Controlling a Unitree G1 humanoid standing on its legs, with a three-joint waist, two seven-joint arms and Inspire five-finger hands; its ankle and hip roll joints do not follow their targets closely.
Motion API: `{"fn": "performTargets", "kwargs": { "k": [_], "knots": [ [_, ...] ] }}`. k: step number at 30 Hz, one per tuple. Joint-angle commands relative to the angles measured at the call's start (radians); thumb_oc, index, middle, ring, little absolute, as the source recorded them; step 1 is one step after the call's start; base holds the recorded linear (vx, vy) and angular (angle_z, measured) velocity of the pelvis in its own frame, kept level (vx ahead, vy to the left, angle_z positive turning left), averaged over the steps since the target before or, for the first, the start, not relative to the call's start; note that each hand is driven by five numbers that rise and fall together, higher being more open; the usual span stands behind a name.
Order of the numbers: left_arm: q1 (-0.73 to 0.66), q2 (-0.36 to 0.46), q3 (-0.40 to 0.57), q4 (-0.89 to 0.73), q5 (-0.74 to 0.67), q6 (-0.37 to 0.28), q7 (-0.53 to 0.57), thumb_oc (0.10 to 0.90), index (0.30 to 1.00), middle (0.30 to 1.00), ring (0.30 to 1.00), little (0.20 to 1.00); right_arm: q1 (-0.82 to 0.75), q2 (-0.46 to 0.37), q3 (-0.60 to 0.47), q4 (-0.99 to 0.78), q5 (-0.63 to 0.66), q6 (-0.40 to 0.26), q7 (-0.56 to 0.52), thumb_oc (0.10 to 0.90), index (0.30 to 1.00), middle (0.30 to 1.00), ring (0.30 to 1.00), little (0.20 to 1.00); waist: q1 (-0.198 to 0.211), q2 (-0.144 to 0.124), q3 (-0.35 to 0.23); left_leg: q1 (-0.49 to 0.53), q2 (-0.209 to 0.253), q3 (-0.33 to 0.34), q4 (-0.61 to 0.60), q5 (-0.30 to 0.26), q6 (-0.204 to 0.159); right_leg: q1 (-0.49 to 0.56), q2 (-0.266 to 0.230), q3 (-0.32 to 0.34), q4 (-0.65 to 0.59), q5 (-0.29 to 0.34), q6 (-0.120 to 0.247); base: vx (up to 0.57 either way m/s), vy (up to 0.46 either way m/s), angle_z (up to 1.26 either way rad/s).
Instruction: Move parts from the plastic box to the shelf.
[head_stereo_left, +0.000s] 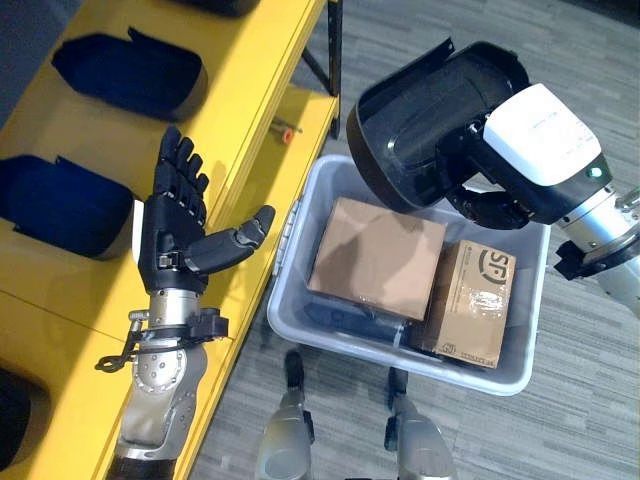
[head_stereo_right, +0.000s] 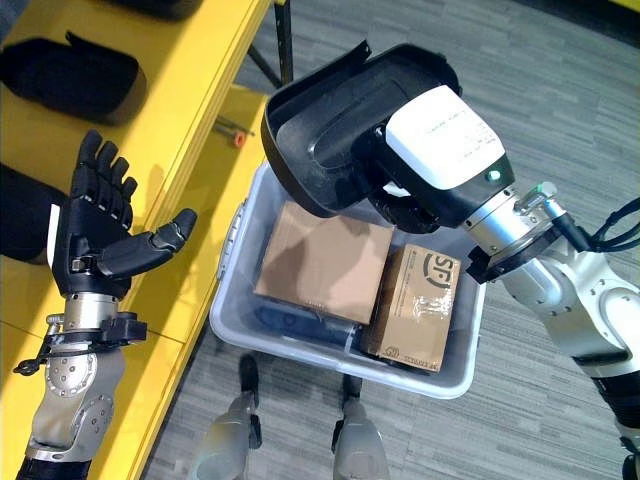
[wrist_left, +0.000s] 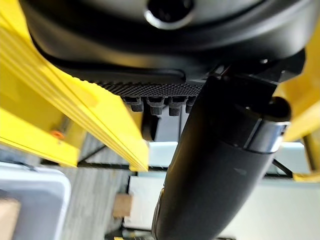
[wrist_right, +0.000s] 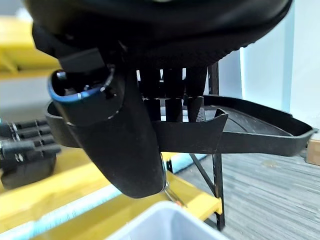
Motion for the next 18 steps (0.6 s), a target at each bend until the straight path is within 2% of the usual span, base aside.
{"fn": "performTargets", "kwargs": {
  "k": [1,3,5,11,13,14,15,18],
  "knots": [
    [0.043,0.069,-0.008,-0.039,0.063,-0.104,-0.028,0.900,1.000,1.000,1.000,1.000,0.001,-0.041,0.018,0.008,0.183,-0.041,-0.009,0.400,0.300,0.300,0.300,0.300,-0.014,-0.049,-0.307,0.051,0.061,0.047,-0.015,-0.062,-0.046,0.061,-0.048,0.002,0.003,-0.078,0.068,0.06,-0.016,-0.12],
    [0.036,0.092,-0.001,-0.042,0.097,-0.111,-0.019,0.900,1.000,1.000,1.000,1.000,-0.004,-0.079,0.038,0.029,0.243,-0.043,0.026,0.400,0.300,0.300,0.300,0.300,-0.017,-0.055,-0.323,0.064,0.064,0.052,-0.015,-0.066,-0.050,0.070,-0.046,0.007,0.001,-0.080,0.069,0.06,-0.015,-0.11],
    [0.014,0.150,0.004,-0.041,0.174,-0.119,-0.005,0.900,1.000,1.000,1.000,1.000,-0.028,-0.128,0.094,0.070,0.332,-0.043,0.082,0.400,0.300,0.300,0.300,0.300,-0.017,-0.064,-0.344,0.081,0.071,0.059,-0.015,-0.068,-0.056,0.085,-0.044,0.012,0.001,-0.084,0.069,0.07,-0.018,-0.05],
    [-0.029,0.220,-0.008,-0.040,0.265,-0.127,0.018,0.900,1.000,1.000,1.000,1.000,-0.108,-0.162,0.216,0.123,0.448,-0.039,0.157,0.400,0.300,0.300,0.300,0.300,-0.021,-0.072,-0.362,0.104,0.077,0.068,-0.015,-0.075,-0.061,0.099,-0.042,0.017,0.000,-0.087,0.071,0.03,-0.008,-0.05],
    [-0.076,0.294,-0.027,-0.036,0.365,-0.128,0.044,0.900,1.000,1.000,1.000,1.000,-0.157,-0.185,0.304,0.166,0.516,-0.024,0.209,0.400,0.300,0.300,0.300,0.300,-0.023,-0.074,-0.374,0.112,0.084,0.072,-0.015,-0.076,-0.065,0.109,-0.040,0.017,0.001,-0.091,0.072,0.03,-0.001,-0.08],
    [-0.075,0.293,-0.026,-0.035,0.366,-0.129,0.045,0.900,1.000,1.000,1.000,1.000,-0.169,-0.184,0.315,0.169,0.517,-0.025,0.209,0.400,0.300,0.300,0.300,0.300,-0.025,-0.073,-0.374,0.113,0.084,0.072,-0.015,-0.076,-0.065,0.109,-0.039,0.017,0.001,-0.091,0.072,0.03,-0.001,-0.06],
    [-0.092,0.338,-0.029,-0.041,0.419,-0.132,0.052,0.900,1.000,1.000,1.000,1.000,-0.176,-0.192,0.338,0.195,0.520,-0.022,0.218,0.400,0.300,0.300,0.300,0.300,-0.027,-0.074,-0.380,0.117,0.086,0.073,-0.015,-0.077,-0.068,0.114,-0.039,0.017,0.001,-0.092,0.073,0.02,0.000,-0.06],
    [-0.119,0.397,-0.045,-0.043,0.482,-0.127,0.062,0.900,1.000,1.000,1.000,1.000,-0.187,-0.185,0.371,0.224,0.527,-0.017,0.232,0.400,0.300,0.300,0.300,0.300,-0.031,-0.071,-0.385,0.122,0.087,0.074,-0.015,-0.078,-0.070,0.120,-0.039,0.016,0.000,-0.094,0.074,0.00,0.000,0.00]
  ]
}}
